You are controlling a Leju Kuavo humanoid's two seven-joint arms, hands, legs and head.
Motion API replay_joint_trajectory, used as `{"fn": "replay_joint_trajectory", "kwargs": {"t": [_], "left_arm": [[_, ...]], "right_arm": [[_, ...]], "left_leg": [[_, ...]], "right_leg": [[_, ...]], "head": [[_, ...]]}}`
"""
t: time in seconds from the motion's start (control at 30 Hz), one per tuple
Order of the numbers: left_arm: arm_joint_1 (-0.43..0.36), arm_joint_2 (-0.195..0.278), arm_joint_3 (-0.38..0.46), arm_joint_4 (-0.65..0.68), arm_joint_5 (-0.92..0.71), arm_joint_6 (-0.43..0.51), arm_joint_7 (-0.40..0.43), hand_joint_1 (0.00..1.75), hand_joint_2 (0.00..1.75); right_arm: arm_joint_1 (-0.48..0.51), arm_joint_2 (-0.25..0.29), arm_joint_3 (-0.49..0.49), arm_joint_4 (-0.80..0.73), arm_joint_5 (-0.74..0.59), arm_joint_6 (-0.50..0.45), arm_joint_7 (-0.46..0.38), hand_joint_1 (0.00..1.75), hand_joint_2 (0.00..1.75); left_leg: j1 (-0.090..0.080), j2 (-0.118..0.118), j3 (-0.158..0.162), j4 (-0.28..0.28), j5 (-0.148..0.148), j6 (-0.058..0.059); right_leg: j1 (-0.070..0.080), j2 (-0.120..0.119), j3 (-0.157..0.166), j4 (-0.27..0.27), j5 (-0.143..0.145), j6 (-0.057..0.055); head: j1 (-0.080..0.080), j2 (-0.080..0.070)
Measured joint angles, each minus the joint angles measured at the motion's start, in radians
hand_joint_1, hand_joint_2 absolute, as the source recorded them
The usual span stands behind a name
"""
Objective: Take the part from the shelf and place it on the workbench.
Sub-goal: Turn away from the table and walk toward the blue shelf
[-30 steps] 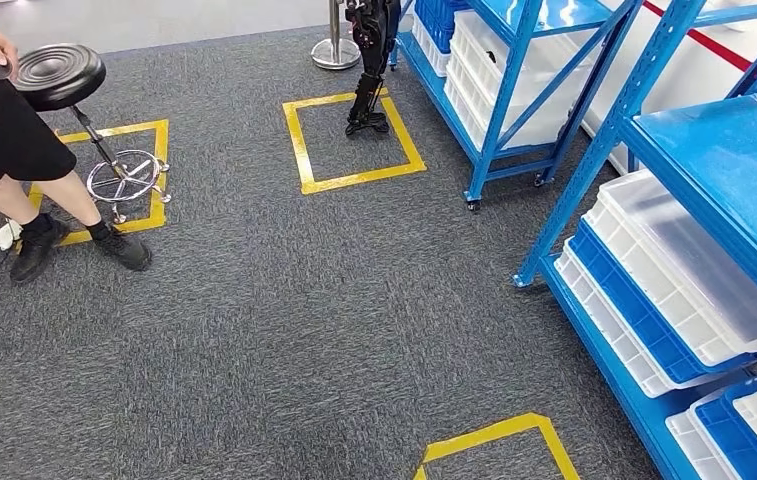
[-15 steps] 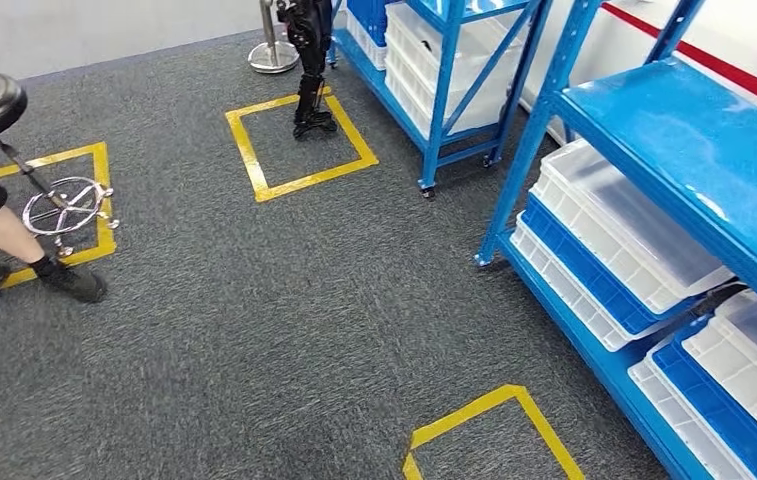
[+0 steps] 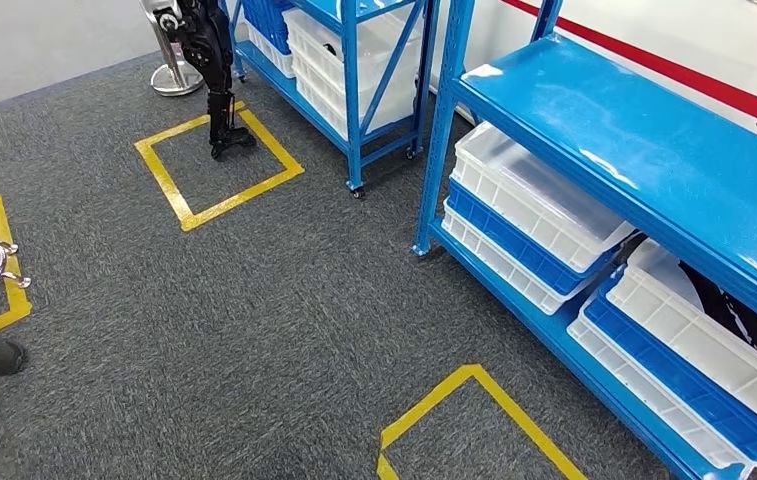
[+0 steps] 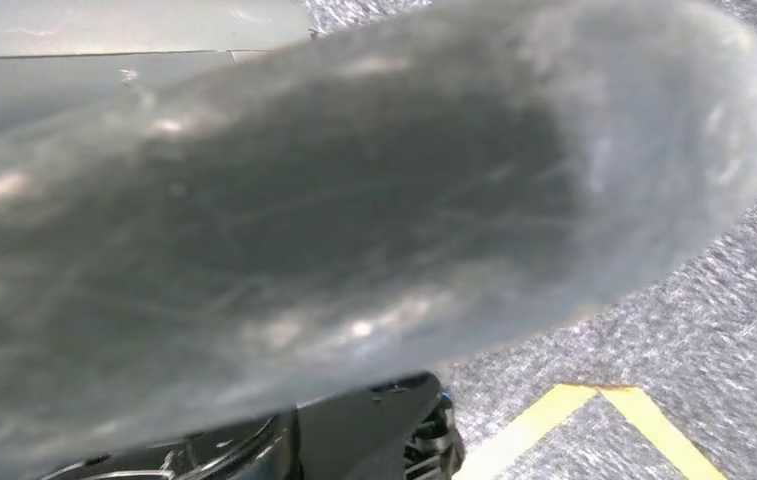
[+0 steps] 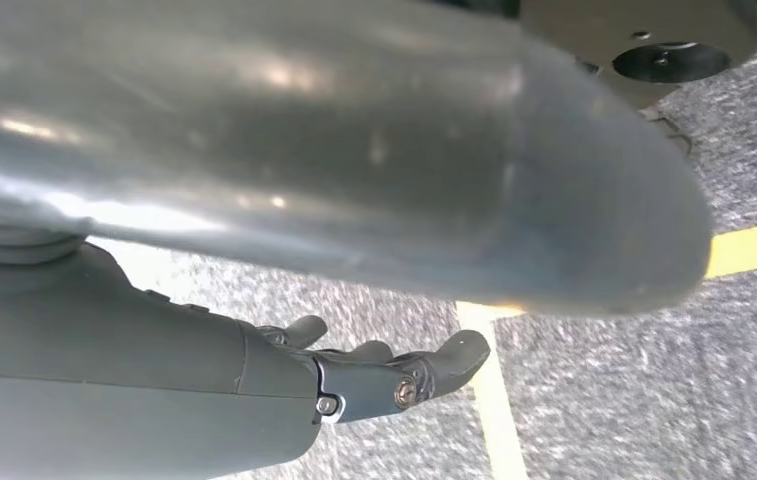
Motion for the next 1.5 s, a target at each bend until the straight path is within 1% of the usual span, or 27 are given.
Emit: {"fn": "replay_joint_trajectory", "kwargs": {"t": [0.07,0.13,0.2,0.27,0.3,0.33,0.4,0.47,0.5,0.57,0.63,0.73,0.8,0.83,0.87,0.93,0.97,1.0,1.07,1.1,1.17,1.23,1.3,1.33,1.37,1.43,1.5], "left_arm": [[-0.003,0.000,0.000,0.000,0.000,0.001,-0.001,0.00,0.00],[-0.004,0.000,0.000,0.000,0.000,0.002,-0.003,0.00,0.00],[-0.004,0.000,0.000,0.000,0.000,0.003,-0.003,0.00,0.00],[-0.002,0.000,0.000,-0.001,0.000,0.003,-0.001,0.00,0.00],[-0.002,0.000,0.000,-0.001,0.000,0.002,-0.002,0.00,0.00],[-0.002,0.000,0.000,-0.001,-0.001,0.001,-0.004,0.00,0.00],[-0.003,-0.001,0.000,-0.001,-0.001,-0.003,-0.012,0.00,0.00],[-0.002,-0.002,0.000,-0.001,-0.003,-0.005,-0.021,0.00,0.00],[-0.002,-0.002,0.000,-0.001,-0.003,-0.006,-0.024,0.00,0.00],[-0.004,-0.002,0.000,-0.001,-0.005,-0.006,-0.029,0.00,0.00],[-0.006,-0.002,0.000,-0.001,-0.005,-0.006,-0.035,0.00,0.00],[-0.003,-0.001,0.000,-0.001,-0.004,-0.008,-0.038,0.00,0.00],[0.000,0.000,0.000,0.000,-0.004,-0.009,-0.038,0.00,0.00],[0.000,-0.001,0.000,0.000,-0.004,-0.009,-0.038,0.00,0.00],[0.001,0.000,0.000,0.000,-0.003,-0.009,-0.038,0.00,0.00],[0.001,0.001,0.000,0.000,-0.003,-0.009,-0.038,0.00,0.00],[0.000,0.002,0.001,0.000,-0.002,-0.009,-0.038,0.00,0.00],[-0.001,0.002,0.001,0.000,-0.002,-0.009,-0.038,0.00,0.00],[-0.004,0.002,0.002,0.000,-0.001,-0.009,-0.038,0.00,0.00],[-0.005,0.002,0.002,-0.001,-0.001,-0.009,-0.038,0.00,0.00],[-0.006,0.002,0.003,-0.001,-0.001,-0.009,-0.039,0.00,0.00],[-0.004,0.003,0.006,-0.001,-0.001,-0.009,-0.040,0.00,0.00],[-0.002,0.003,0.008,-0.001,-0.001,-0.010,-0.041,0.00,0.00],[-0.002,0.003,0.009,-0.001,-0.001,-0.010,-0.041,0.00,0.00],[-0.003,0.002,0.009,-0.001,-0.001,-0.011,-0.041,0.00,0.00],[-0.005,0.002,0.009,-0.001,-0.002,-0.013,-0.041,0.00,0.00],[-0.006,0.002,0.009,-0.001,-0.002,-0.014,-0.041,0.00,0.00]], "right_arm": [[0.003,0.001,0.000,0.000,0.003,0.001,-0.001,0.00,0.00],[0.005,0.002,0.000,0.000,0.005,0.001,-0.001,0.00,0.00],[0.002,0.003,0.000,0.000,0.006,0.001,-0.002,0.00,0.00],[0.000,0.004,0.000,0.000,0.005,0.000,-0.003,0.00,0.00],[0.001,0.005,0.000,0.000,0.005,0.000,-0.004,0.00,0.00],[0.003,0.005,0.000,0.000,0.005,0.000,-0.004,0.00,0.00],[0.003,0.004,0.000,0.000,0.004,-0.001,-0.005,0.00,0.00],[-0.001,0.004,0.000,0.000,0.004,-0.001,-0.006,0.00,0.00],[-0.003,0.004,0.000,0.000,0.004,-0.001,-0.006,0.00,0.00],[-0.003,0.005,0.000,0.000,0.004,-0.001,-0.006,0.00,0.00],[0.000,0.005,0.000,0.000,0.004,-0.001,-0.006,0.00,0.00],[-0.001,0.007,0.000,0.000,0.004,0.000,-0.007,0.00,0.00],[0.000,0.008,0.000,0.000,0.005,0.000,-0.008,0.00,0.00],[0.001,0.008,0.000,0.000,0.005,0.000,-0.008,0.00,0.00],[0.001,0.009,0.000,0.000,0.006,0.000,-0.009,0.00,0.00],[0.001,0.010,0.000,0.000,0.006,0.000,-0.009,0.00,0.00],[0.000,0.012,0.000,0.000,0.007,0.000,-0.010,0.00,0.00],[0.000,0.013,0.000,0.000,0.007,0.000,-0.010,0.00,0.00],[0.003,0.013,0.000,0.000,0.007,0.000,-0.011,0.00,0.00],[0.005,0.013,0.000,0.000,0.007,0.000,-0.011,0.00,0.00],[0.005,0.013,0.000,0.000,0.008,0.000,-0.011,0.00,0.00],[0.001,0.013,0.000,0.000,0.010,0.000,-0.011,0.00,0.00],[-0.001,0.013,0.000,0.000,0.013,-0.001,-0.012,0.00,0.00],[0.001,0.013,0.000,0.000,0.016,-0.002,-0.013,0.00,0.00],[0.002,0.012,0.000,0.000,0.019,-0.003,-0.015,0.00,0.00],[0.004,0.011,0.000,0.000,0.025,-0.005,-0.021,0.00,0.00],[0.001,0.010,0.000,0.000,0.029,-0.005,-0.026,0.00,0.00]], "left_leg": [[-0.005,0.018,0.001,-0.007,0.004,0.012],[-0.006,0.040,0.004,-0.018,0.010,0.028],[-0.008,0.065,0.006,-0.024,0.012,0.039],[-0.011,0.093,0.006,-0.024,0.010,0.043],[-0.012,0.107,0.006,-0.024,0.009,0.043],[-0.012,0.119,0.006,-0.024,0.008,0.043],[-0.012,0.140,0.009,-0.024,0.005,0.038],[-0.018,0.159,0.015,-0.023,-0.001,0.028],[-0.020,0.169,0.019,-0.023,-0.004,0.022],[-0.018,0.186,0.030,-0.027,-0.008,0.008],[-0.011,0.160,0.031,-0.007,-0.028,-0.004],[-0.008,0.088,-0.042,0.162,-0.121,-0.008],[-0.009,0.076,-0.096,0.259,-0.146,-0.007],[-0.008,0.074,-0.100,0.256,-0.128,-0.006],[-0.007,0.070,-0.086,0.213,-0.093,-0.004],[-0.004,0.036,-0.030,0.074,-0.018,0.000],[-0.003,0.020,-0.008,0.022,0.002,0.001],[-0.003,0.008,0.003,-0.008,0.010,0.003],[-0.009,0.018,0.005,-0.017,0.011,0.010],[-0.010,0.028,0.006,-0.020,0.014,0.016],[-0.009,0.049,0.007,-0.027,0.020,0.031],[-0.010,0.074,0.006,-0.030,0.020,0.040],[-0.010,0.099,0.004,-0.030,0.019,0.042],[-0.010,0.108,0.004,-0.030,0.018,0.042],[-0.009,0.115,0.004,-0.029,0.017,0.041],[-0.008,0.124,0.006,-0.029,0.016,0.035],[-0.013,0.128,0.009,-0.027,0.012,0.024]], "right_leg": [[-0.004,0.014,-0.010,-0.003,0.003,0.012],[-0.002,-0.019,-0.031,0.026,-0.012,0.017],[0.001,-0.078,-0.088,0.132,-0.059,0.012],[-0.002,-0.102,-0.158,0.262,-0.104,0.011],[-0.003,-0.106,-0.172,0.287,-0.107,0.016],[-0.005,-0.110,-0.164,0.270,-0.095,0.025],[-0.006,-0.142,-0.092,0.134,-0.045,0.041],[-0.002,-0.182,-0.028,0.019,-0.009,0.040],[0.001,-0.189,-0.016,-0.002,-0.001,0.033],[0.004,-0.167,-0.015,-0.005,0.005,0.018],[-0.003,-0.145,-0.009,-0.011,0.009,0.005],[-0.007,-0.110,-0.003,-0.014,0.013,-0.010],[-0.004,-0.081,-0.001,-0.014,0.013,-0.012],[-0.003,-0.066,0.001,-0.013,0.013,-0.012],[-0.003,-0.050,0.003,-0.013,0.013,-0.012],[-0.001,-0.022,0.005,-0.010,0.011,-0.008],[0.000,-0.009,0.004,-0.009,0.010,-0.005],[0.001,0.000,0.001,-0.008,0.009,0.000],[-0.002,0.016,-0.009,-0.012,0.012,0.011],[-0.004,0.013,-0.015,-0.010,0.012,0.016],[-0.003,-0.033,-0.042,0.033,-0.012,0.019],[-0.002,-0.089,-0.101,0.149,-0.069,0.013],[-0.005,-0.103,-0.160,0.266,-0.111,0.016],[-0.007,-0.106,-0.165,0.278,-0.111,0.024],[-0.009,-0.109,-0.148,0.249,-0.097,0.035],[-0.013,-0.124,-0.067,0.106,-0.051,0.052],[-0.011,-0.138,-0.007,0.003,-0.018,0.049]], "head": [[0.000,0.000],[0.001,0.000],[0.004,0.000],[0.005,0.000],[0.005,0.000],[0.005,0.000],[0.006,0.000],[0.006,0.000],[0.005,0.000],[0.004,0.000],[0.002,0.000],[-0.003,0.000],[-0.003,0.000],[-0.003,0.000],[-0.003,0.000],[-0.003,0.000],[-0.003,0.000],[-0.003,0.000],[-0.002,0.000],[-0.002,0.000],[0.000,0.000],[0.003,0.000],[0.003,0.000],[0.003,0.000],[0.003,0.000],[0.004,0.000],[0.003,0.000]]}}
